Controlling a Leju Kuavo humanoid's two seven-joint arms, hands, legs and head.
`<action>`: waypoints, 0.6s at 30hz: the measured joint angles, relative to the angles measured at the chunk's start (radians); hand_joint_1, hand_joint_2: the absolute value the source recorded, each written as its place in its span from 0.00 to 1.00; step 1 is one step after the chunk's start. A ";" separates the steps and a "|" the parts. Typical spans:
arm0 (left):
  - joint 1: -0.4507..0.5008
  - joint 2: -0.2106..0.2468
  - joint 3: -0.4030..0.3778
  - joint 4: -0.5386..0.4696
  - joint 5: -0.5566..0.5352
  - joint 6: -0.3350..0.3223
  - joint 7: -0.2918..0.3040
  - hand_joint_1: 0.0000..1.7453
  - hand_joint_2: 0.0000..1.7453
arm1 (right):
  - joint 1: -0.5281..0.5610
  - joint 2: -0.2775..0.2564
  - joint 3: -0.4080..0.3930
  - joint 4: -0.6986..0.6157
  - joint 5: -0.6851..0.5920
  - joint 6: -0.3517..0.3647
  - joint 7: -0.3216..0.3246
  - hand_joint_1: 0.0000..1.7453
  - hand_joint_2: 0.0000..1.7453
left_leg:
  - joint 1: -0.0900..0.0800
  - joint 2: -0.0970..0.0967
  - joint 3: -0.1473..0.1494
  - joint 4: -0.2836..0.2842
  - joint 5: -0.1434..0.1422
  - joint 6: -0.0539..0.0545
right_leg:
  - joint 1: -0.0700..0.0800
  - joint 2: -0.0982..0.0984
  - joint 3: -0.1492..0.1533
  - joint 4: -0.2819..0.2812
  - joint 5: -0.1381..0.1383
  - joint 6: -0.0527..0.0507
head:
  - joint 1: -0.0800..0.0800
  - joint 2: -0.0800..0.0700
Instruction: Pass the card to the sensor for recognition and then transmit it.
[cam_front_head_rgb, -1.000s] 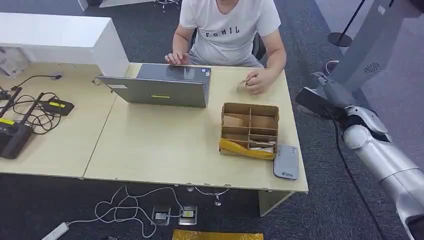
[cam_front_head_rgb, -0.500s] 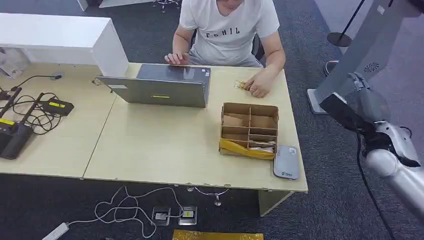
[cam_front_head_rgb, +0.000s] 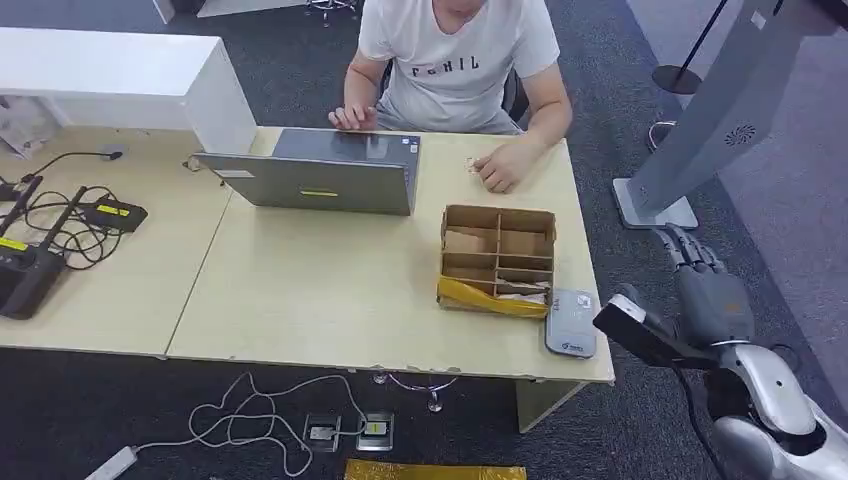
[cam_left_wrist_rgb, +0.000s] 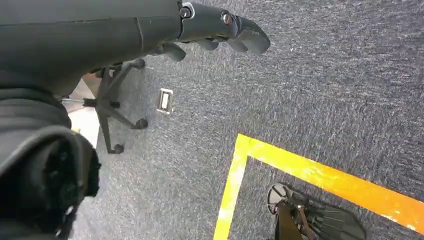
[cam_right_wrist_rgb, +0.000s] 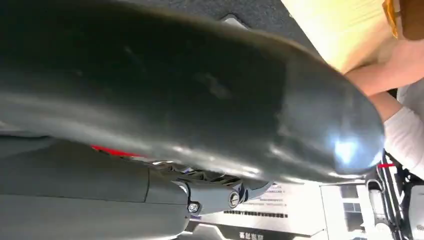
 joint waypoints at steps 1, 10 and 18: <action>0.000 0.000 0.000 0.000 0.000 0.000 0.000 0.00 0.00 | 0.004 0.004 -0.008 -0.006 0.000 0.005 -0.002 0.00 0.00 | 0.000 0.000 0.000 0.000 0.000 0.000 | 0.000 0.000 0.000 0.000 0.000 0.000 | 0.000 0.000; -0.003 -0.008 0.005 0.000 0.008 0.004 -0.005 0.00 0.00 | 0.016 0.090 -0.040 -0.022 0.095 0.121 -0.024 0.00 0.00 | 0.000 0.000 0.000 0.000 0.000 0.000 | 0.000 0.000 0.000 0.000 0.000 0.000 | -0.001 0.000; -0.003 -0.017 0.010 0.000 0.007 0.003 -0.009 0.00 0.00 | 0.016 0.202 -0.040 -0.003 0.163 0.138 -0.034 0.00 1.00 | 0.001 0.000 0.000 0.000 0.000 0.000 | 0.001 0.000 0.000 0.000 0.000 0.000 | 0.000 0.000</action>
